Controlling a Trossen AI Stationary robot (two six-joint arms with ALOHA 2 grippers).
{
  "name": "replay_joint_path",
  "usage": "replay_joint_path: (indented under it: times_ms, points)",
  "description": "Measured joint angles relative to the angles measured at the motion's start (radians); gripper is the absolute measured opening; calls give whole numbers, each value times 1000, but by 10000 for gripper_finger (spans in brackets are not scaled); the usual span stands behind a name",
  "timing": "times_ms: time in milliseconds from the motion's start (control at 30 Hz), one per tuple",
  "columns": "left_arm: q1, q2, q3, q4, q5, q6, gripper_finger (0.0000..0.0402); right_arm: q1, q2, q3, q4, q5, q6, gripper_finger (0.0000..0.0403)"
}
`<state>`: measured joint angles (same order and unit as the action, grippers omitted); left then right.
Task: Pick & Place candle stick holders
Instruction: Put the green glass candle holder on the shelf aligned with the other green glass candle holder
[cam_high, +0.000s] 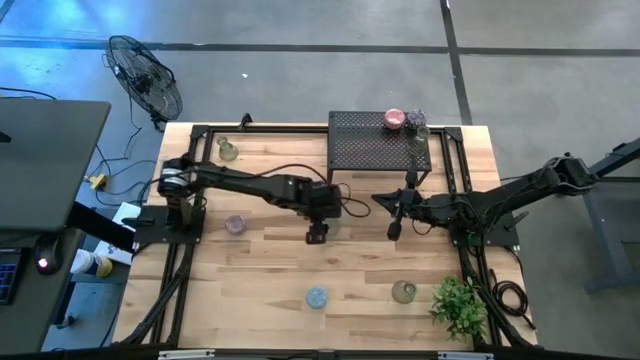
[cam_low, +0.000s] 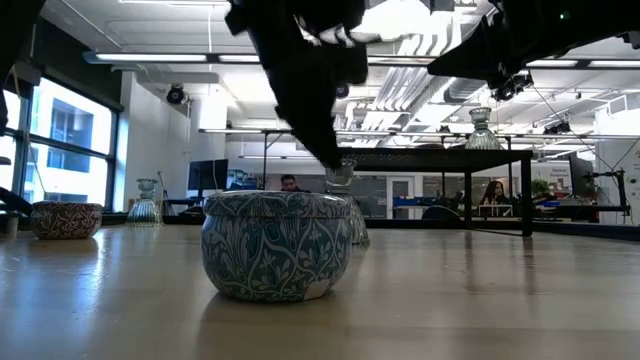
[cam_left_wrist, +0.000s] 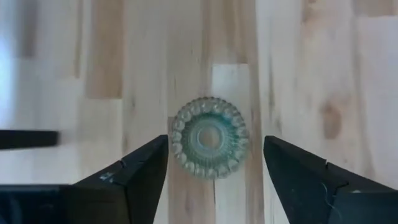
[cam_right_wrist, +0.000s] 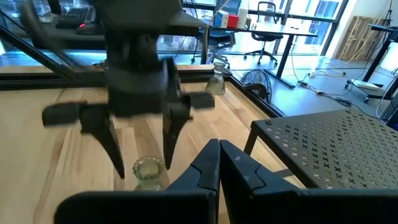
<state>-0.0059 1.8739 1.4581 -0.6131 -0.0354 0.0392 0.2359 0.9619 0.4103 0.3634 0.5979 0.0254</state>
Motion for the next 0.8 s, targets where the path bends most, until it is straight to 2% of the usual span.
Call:
replay_joint_path:
  times_ms: [133, 233, 400, 533, 667, 800]
  points:
    - [0, -89, -7, -85, 0, 47, 249, 0, -8, 0, 0, -2, 21, 0]
    - [0, -195, -108, -56, 23, 62, 213, 0, -28, 0, -1, -6, 47, 0]
    - [32, -421, -465, 295, 144, -6, 125, 0, -27, 2, -29, -51, 137, 0]
    - [74, -570, -765, 693, 153, -142, 64, 8, 61, 2, -27, -92, 266, 0]
    - [130, -608, -915, 848, 123, -265, 25, 31, 184, 3, 16, -69, 407, 3]
    - [173, -630, -1036, 1088, 112, -235, 4, 42, 306, 53, 16, -47, 527, 32]
